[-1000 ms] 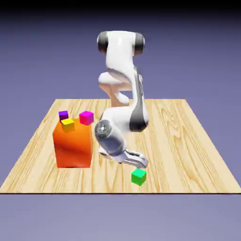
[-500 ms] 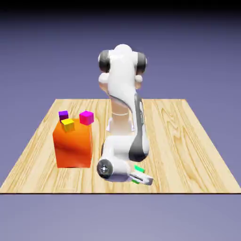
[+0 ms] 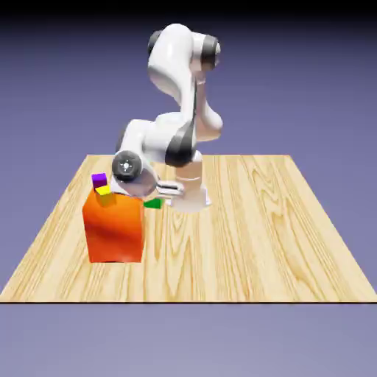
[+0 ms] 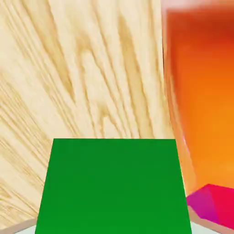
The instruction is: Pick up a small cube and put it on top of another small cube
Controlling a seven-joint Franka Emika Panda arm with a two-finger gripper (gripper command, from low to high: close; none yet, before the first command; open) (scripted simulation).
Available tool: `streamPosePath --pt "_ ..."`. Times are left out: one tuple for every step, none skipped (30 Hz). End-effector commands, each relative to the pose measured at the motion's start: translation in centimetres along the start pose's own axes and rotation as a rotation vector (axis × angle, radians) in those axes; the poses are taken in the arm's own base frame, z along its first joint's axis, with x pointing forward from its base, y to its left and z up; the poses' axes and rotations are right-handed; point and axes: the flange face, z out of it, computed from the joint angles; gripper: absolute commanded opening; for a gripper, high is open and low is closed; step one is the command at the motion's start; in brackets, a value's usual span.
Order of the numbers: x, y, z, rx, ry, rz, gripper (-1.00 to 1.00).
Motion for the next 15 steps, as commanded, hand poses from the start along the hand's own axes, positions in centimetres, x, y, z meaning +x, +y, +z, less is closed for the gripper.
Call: streamPosePath --pt "-0.4 1.6 0.2 -0.018 0.008 -0.017 -1.0" --pt "-0.7 3.3 0.4 -0.034 0.013 -0.033 -1.0" --pt "-1.0 4.9 0.7 -0.049 0.016 -0.049 -1.0" --pt "-1.3 6.5 1.0 -0.063 0.018 -0.065 -1.0" --pt "-1.4 7.2 1.2 -0.069 0.019 -0.072 -1.0" --pt "-1.4 7.2 1.2 -0.069 0.019 -0.072 -1.0" --pt "-1.1 7.0 2.3 -0.069 0.019 -0.071 -1.0" --pt "-0.9 6.9 3.5 -0.07 0.019 -0.071 -1.0" --pt "-0.6 6.8 4.6 -0.069 0.019 -0.071 -1.0" --pt "-0.4 6.6 5.8 -0.069 0.019 -0.071 -1.0" --pt "-0.3 6.5 7.0 -0.069 0.019 -0.072 -1.0" --pt "-0.2 6.4 7.4 -0.069 0.02 -0.072 -1.0" --pt "-0.2 6.4 7.4 -0.069 0.02 -0.072 1.0" --pt "-0.2 6.4 7.4 -0.069 0.02 -0.072 1.0" --pt "-0.4 6.6 6.2 -0.069 0.019 -0.071 1.0"
